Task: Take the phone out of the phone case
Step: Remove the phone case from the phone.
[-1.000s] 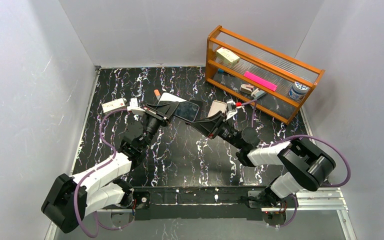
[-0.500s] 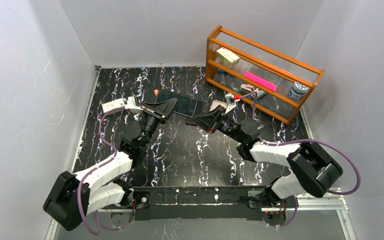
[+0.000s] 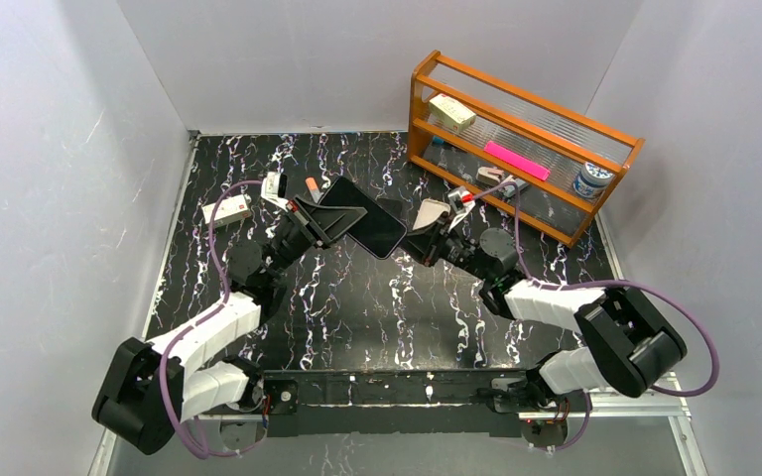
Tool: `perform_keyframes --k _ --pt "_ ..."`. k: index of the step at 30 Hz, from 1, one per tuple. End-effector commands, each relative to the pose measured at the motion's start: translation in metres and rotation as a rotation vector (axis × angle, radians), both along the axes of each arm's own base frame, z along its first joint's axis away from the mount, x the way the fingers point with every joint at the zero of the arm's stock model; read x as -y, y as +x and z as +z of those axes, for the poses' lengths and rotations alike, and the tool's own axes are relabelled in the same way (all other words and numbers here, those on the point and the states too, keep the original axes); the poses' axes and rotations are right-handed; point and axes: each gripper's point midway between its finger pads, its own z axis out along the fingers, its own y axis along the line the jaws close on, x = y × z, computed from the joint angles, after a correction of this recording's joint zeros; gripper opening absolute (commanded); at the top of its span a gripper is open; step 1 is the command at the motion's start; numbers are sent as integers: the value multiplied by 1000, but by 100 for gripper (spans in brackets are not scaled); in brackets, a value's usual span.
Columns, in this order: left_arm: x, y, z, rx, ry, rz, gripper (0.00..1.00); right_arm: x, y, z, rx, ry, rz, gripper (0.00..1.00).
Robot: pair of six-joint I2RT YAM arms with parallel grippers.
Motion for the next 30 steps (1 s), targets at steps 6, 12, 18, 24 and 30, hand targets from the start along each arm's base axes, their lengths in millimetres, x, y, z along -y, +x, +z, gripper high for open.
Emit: perform_keyframes --k 6,12,18,24,30 --pt "1 -12 18 184 50 -86 0 7 -46 49 255 43 165 40" --pt "3 -12 18 191 62 -103 0 5 -73 75 344 90 293 51" --pt "4 -12 19 193 62 -106 0 1 -86 90 382 123 365 55" --pt "3 -10 17 179 55 -93 0 -7 -100 102 400 166 415 58" --pt "4 -13 19 180 48 -103 0 -16 -102 112 418 193 429 58"
